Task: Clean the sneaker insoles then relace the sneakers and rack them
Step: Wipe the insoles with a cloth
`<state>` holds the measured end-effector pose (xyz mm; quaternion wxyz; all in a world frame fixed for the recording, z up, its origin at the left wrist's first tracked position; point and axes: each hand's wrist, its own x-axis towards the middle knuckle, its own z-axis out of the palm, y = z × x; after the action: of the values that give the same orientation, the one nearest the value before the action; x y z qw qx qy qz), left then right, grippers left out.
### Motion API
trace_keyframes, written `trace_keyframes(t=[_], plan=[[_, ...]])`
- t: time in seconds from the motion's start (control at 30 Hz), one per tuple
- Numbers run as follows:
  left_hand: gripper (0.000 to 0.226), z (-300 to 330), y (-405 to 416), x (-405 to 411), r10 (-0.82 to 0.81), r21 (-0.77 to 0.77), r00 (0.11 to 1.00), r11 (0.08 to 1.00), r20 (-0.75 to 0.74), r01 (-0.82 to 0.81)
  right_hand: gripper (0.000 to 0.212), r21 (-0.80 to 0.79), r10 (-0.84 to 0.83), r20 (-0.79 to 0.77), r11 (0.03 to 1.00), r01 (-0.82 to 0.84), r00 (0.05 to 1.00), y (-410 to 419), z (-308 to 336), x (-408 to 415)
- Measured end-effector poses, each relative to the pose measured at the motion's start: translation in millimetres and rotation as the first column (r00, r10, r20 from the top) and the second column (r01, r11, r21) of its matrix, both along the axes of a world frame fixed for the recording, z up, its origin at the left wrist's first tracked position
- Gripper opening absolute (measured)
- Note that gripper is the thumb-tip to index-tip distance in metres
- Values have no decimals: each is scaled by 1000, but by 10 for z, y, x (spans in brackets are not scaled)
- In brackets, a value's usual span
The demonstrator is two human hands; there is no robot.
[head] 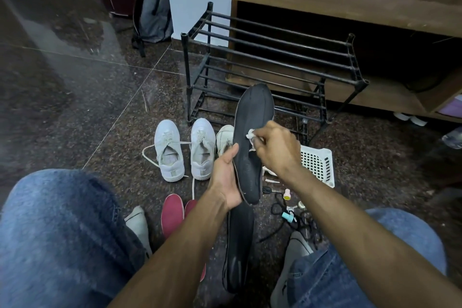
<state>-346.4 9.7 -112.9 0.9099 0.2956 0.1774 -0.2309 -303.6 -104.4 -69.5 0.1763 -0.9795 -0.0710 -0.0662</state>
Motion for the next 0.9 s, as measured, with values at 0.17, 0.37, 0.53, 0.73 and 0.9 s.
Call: trace_keyframes(t=[0.17,0.37,0.53,0.73,0.9], plan=[[40,16,103,46,-11,47,998,999,61,9,36,712,-43,-200,680,175,979,-96,-19,185],[34,63,121,153,54,53,999,997,1,-54,27,176,248,-119,958,-226,961,-8,-1,-122],[56,-24,236,94,14,11,998,1000,-61,-14,32,-171,509,-215,821,-545,834,82,71,-494],[42,15,86,37,-17,9,1000,1000,-4,17,28,-312,357,-40,883,-351,933,37,273,98],[56,11,166,12,-127,58,991,990,42,125,24,-143,54,-34,988,-58,998,-121,318,522]])
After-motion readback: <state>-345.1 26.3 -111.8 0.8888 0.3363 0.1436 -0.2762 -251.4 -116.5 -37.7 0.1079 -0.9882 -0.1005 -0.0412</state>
